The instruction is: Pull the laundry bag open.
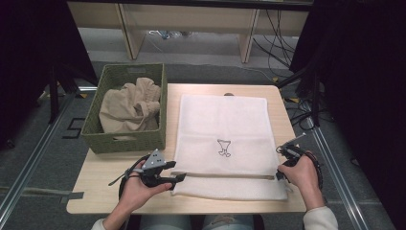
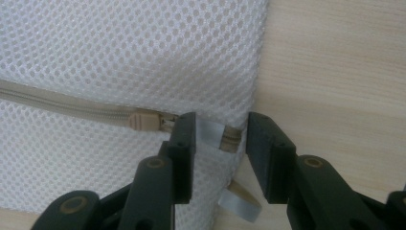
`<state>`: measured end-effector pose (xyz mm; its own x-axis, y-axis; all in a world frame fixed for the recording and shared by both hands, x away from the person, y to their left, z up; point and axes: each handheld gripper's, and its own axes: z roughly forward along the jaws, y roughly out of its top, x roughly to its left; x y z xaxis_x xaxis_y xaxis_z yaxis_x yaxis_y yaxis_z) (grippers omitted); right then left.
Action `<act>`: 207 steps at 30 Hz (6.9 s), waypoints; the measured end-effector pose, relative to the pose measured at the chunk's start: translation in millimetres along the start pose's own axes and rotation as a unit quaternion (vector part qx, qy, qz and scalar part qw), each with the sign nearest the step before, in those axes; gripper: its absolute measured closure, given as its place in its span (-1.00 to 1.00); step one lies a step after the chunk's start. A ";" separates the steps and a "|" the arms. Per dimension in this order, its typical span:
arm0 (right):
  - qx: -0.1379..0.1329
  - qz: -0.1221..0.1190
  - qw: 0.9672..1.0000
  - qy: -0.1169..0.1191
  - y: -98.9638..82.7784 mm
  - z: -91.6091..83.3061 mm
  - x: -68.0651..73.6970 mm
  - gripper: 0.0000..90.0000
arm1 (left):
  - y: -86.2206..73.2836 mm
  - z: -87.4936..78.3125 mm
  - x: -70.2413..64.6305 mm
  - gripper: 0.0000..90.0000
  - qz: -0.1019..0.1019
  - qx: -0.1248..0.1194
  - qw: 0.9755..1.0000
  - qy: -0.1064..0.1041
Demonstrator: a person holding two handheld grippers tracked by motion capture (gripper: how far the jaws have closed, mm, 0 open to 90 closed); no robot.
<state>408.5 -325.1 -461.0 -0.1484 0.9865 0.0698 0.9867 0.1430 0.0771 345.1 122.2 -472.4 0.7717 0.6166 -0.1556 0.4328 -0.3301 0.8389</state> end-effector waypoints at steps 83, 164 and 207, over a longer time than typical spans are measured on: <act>-0.041 0.049 0.998 0.024 3.8 -30.6 7.5 0.89 | 81.6 80.8 -70.2 0.13 0.065 -0.005 0.993 -0.095; -0.101 0.029 0.994 0.029 -5.5 -64.6 35.0 0.89 | 105.2 207.6 -123.3 0.21 0.057 0.037 0.985 -0.159; -0.102 0.015 0.994 0.035 -4.0 -63.6 35.9 0.89 | 102.5 209.8 -126.1 0.48 0.034 0.027 0.988 -0.147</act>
<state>395.0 -295.3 -395.5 -0.1299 0.9810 0.1439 0.9579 0.0867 0.2739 389.9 -139.4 -476.3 0.8983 0.3608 -0.2508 0.3935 -0.4069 0.8243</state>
